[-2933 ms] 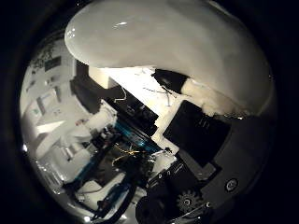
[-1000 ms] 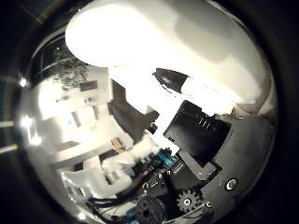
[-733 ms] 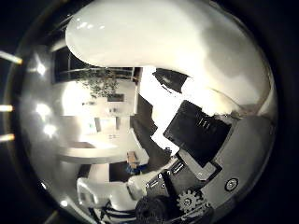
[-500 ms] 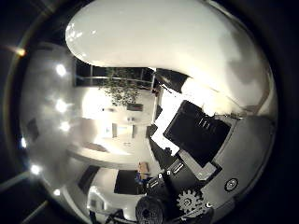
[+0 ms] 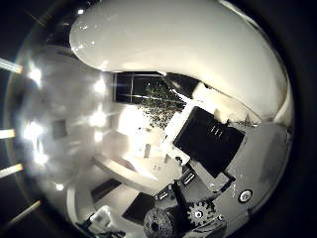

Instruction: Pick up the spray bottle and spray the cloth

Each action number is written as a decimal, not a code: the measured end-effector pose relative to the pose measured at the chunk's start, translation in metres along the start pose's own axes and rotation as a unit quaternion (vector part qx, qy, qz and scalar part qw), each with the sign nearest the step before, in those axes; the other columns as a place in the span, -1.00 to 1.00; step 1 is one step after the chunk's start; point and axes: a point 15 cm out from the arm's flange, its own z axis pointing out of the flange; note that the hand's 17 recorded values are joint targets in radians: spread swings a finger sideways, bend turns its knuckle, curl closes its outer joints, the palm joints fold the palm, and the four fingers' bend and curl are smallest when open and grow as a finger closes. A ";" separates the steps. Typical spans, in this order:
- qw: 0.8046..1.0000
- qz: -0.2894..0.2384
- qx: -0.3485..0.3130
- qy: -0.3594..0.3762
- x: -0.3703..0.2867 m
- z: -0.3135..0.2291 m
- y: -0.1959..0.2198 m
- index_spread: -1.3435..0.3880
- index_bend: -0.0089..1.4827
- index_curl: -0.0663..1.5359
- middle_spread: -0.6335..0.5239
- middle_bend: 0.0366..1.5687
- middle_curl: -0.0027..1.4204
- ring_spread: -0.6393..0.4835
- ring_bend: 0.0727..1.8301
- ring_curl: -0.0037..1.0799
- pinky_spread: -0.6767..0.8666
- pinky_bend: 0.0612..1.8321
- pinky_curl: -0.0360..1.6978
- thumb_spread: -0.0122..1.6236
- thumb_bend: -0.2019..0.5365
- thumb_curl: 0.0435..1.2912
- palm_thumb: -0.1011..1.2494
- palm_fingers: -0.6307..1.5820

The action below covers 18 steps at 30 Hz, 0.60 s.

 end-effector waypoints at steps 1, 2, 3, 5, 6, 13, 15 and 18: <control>1.000 0.007 0.000 -0.002 0.009 0.004 0.003 0.35 0.62 -0.06 -0.03 0.75 -0.14 -0.15 0.60 0.14 -0.31 0.03 0.76 0.28 -0.48 0.07 0.73 0.64; 1.000 0.012 0.000 -0.005 0.014 0.006 0.006 0.35 0.62 -0.05 -0.03 0.75 -0.14 -0.15 0.60 0.14 -0.31 0.03 0.76 0.28 -0.48 0.08 0.73 0.64; 1.000 0.015 -0.002 -0.005 0.020 0.009 0.010 0.35 0.62 -0.05 -0.03 0.75 -0.14 -0.15 0.60 0.14 -0.31 0.03 0.76 0.28 -0.48 0.08 0.73 0.64; 1.000 0.019 -0.007 -0.003 0.032 0.013 0.019 0.35 0.62 -0.05 -0.03 0.75 -0.14 -0.15 0.60 0.14 -0.31 0.03 0.76 0.28 -0.48 0.08 0.73 0.64; 1.000 0.021 -0.009 0.000 0.038 0.014 0.023 0.35 0.62 -0.05 -0.03 0.75 -0.14 -0.15 0.60 0.14 -0.31 0.03 0.76 0.28 -0.48 0.08 0.73 0.64; 0.999 0.033 -0.022 0.014 0.079 0.019 0.045 0.35 0.62 -0.05 -0.03 0.75 -0.14 -0.15 0.60 0.14 -0.31 0.03 0.76 0.28 -0.48 0.09 0.73 0.64; 0.999 0.035 -0.025 0.018 0.089 0.018 0.051 0.35 0.62 -0.05 -0.03 0.75 -0.14 -0.15 0.60 0.14 -0.31 0.03 0.76 0.28 -0.48 0.09 0.73 0.64; 0.999 0.038 -0.029 0.022 0.102 0.018 0.061 0.35 0.62 -0.05 -0.03 0.75 -0.14 -0.15 0.60 0.14 -0.31 0.03 0.76 0.28 -0.48 0.09 0.73 0.64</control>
